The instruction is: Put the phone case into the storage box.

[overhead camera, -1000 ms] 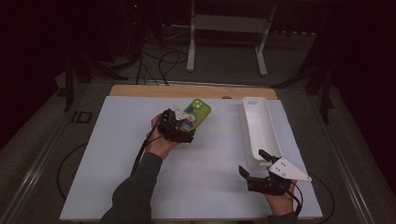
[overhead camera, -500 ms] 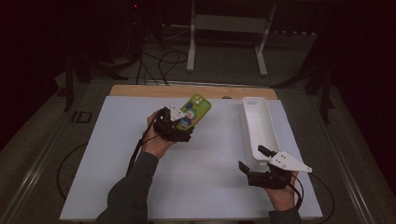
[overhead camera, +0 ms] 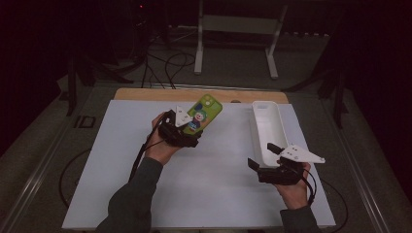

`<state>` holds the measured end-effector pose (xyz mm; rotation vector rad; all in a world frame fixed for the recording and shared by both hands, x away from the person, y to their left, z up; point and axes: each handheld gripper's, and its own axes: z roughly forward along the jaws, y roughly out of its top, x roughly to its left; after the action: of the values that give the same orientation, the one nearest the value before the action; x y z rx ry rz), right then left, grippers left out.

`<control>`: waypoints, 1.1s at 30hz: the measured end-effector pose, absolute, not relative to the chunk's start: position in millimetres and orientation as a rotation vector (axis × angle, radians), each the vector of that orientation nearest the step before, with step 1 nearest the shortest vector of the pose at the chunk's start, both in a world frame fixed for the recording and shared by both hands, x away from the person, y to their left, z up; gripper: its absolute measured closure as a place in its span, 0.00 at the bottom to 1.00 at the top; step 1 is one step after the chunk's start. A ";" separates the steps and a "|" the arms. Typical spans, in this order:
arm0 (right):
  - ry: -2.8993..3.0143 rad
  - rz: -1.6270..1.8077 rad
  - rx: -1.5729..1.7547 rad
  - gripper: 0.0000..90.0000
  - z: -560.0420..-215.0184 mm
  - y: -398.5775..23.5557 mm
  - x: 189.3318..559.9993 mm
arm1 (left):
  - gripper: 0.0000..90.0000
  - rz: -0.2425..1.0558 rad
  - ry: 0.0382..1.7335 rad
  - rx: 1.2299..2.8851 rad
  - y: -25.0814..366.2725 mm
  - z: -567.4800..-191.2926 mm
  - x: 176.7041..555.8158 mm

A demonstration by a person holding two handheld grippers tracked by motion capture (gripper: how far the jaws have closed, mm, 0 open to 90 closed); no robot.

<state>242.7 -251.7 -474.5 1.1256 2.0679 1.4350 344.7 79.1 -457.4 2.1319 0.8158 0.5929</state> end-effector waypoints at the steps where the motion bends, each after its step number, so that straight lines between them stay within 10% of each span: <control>1: 2.069 1.436 1.126 0.09 -473.9 -251.8 243.7 | 0.18 0.594 0.815 2.129 79.1 -456.8 343.8; 33: 2.063 1.525 1.219 0.09 -452.7 -251.8 272.5 | 0.18 0.623 0.667 2.094 63.6 -446.2 313.1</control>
<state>272.5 -251.8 -452.7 1.2195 2.0626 1.5246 313.1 63.6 -446.2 2.0940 0.6669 0.6228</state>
